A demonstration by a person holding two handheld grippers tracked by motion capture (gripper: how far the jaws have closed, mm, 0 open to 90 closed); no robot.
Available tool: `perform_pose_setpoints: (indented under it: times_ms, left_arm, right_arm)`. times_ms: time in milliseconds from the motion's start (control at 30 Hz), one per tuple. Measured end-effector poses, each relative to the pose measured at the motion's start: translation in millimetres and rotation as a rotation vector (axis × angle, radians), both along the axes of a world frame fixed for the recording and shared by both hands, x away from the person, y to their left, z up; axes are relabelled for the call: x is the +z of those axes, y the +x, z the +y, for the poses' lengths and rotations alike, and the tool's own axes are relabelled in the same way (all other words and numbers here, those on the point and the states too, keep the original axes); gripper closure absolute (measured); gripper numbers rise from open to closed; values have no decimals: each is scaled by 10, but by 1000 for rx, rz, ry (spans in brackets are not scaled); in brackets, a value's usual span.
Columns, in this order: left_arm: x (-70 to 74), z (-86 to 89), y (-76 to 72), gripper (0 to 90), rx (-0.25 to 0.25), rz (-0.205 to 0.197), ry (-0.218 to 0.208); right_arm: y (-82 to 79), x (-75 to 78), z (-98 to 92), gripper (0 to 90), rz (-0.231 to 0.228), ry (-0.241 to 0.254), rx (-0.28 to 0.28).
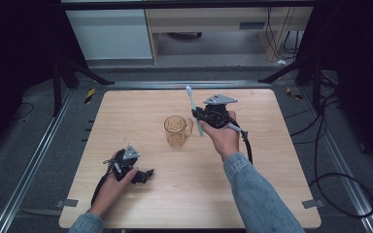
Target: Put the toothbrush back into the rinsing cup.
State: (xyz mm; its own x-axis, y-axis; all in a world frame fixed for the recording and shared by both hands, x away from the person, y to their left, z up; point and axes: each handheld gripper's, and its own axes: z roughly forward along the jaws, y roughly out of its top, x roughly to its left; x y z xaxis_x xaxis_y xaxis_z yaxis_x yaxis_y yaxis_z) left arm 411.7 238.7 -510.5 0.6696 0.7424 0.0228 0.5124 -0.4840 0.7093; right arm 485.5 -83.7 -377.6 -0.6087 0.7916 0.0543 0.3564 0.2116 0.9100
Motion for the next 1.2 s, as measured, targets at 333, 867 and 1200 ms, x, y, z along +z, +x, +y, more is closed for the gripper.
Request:
perform_pose_setpoints:
  times_ms: [333, 867, 1200]
  left_arm:
    - [0, 0, 0, 0, 0, 0, 0]
    - [0, 1, 0, 0, -1, 0, 1]
    - [-1, -2, -1, 0, 1, 0, -2]
  right_arm:
    - [11, -16, 102, 788, -55, 40, -14]
    - [5, -5, 140, 788, -151, 99, -30]
    - [57, -43, 145, 787, -201, 165, -38]
